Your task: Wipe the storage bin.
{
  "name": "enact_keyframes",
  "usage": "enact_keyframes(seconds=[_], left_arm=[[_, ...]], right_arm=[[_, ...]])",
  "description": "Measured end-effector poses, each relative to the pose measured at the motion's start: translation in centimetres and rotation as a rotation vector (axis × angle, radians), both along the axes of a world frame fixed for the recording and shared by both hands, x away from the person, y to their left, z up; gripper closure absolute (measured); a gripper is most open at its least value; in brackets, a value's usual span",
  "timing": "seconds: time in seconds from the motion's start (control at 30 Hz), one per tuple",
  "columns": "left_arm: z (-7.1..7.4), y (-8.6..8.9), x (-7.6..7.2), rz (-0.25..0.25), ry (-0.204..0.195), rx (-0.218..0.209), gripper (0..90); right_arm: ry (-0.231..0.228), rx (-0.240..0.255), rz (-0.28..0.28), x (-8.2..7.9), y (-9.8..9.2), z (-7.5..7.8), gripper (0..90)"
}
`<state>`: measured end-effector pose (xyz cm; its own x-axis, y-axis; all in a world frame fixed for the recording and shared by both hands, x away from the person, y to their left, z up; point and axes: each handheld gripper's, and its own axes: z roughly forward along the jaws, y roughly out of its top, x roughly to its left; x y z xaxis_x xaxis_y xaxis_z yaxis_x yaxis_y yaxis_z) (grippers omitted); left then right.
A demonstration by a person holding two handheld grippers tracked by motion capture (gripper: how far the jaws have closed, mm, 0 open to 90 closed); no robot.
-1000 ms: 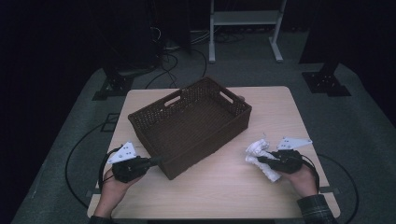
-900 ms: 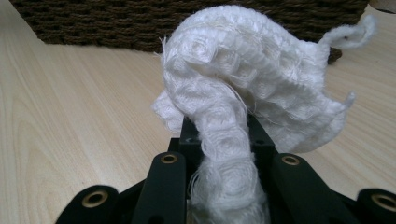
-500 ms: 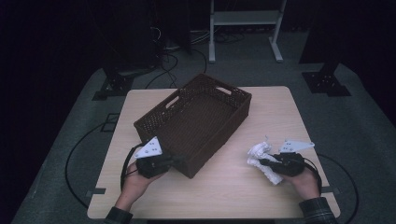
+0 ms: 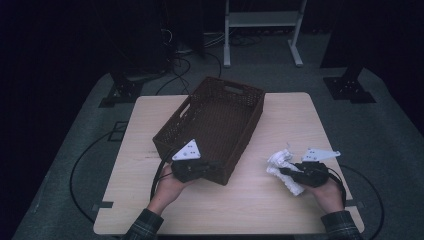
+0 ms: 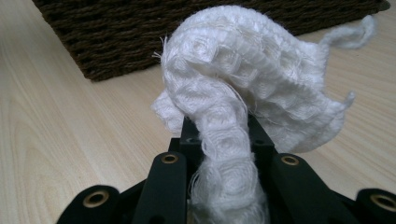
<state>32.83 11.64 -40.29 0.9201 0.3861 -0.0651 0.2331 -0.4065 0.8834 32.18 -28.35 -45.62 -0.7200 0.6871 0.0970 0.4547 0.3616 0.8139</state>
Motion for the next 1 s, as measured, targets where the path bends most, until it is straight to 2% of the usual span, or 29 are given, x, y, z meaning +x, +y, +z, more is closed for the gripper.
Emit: enact_keyframes(seconds=[0.23,0.37,0.43,0.47,0.5,0.53,0.6,0.63,0.67,0.93,1.0], left_arm=[[0.0,-1.6,0.6,-0.01,0.008,-0.002,89.5],[0.2,-1.3,0.7,-0.01,0.005,0.003,88.3],[0.5,-0.7,0.7,-0.005,0.008,-0.006,82.9],[0.7,-0.3,0.6,0.005,-0.001,-0.003,82.9],[1.1,0.5,0.6,0.021,-0.021,0.006,76.3],[1.1,0.5,0.6,0.021,-0.021,0.006,73.9],[1.5,1.6,0.8,0.045,-0.031,0.005,71.4],[1.7,2.1,1.0,0.058,-0.035,0.007,66.1],[1.9,2.7,1.1,0.074,-0.041,0.012,66.1],[3.5,7.2,2.3,0.22,-0.095,0.061,47.0],[3.8,8.4,2.8,0.258,-0.106,0.053,45.3]], right_arm=[[0.0,-0.001,0.0,0.0,0.0,0.0,74.0],[-0.003,-0.003,0.002,0.0,-0.1,0.0,74.0],[0.0,-0.002,-0.001,0.0,-0.1,0.0,74.0],[-0.002,-0.002,-0.002,0.0,-0.2,-0.1,74.0],[0.0,-0.001,-0.004,0.1,-0.2,-0.1,74.0],[0.0,-0.001,-0.004,0.1,-0.2,-0.1,74.0],[0.002,-0.004,-0.005,0.1,-0.3,-0.1,73.9],[0.002,-0.004,-0.005,0.2,-0.3,-0.2,73.9],[0.002,-0.004,-0.005,0.2,-0.3,-0.2,73.9],[0.0,0.0,-0.008,0.2,-0.4,-0.2,73.9],[0.0,0.002,-0.009,0.2,-0.4,-0.2,73.9]])
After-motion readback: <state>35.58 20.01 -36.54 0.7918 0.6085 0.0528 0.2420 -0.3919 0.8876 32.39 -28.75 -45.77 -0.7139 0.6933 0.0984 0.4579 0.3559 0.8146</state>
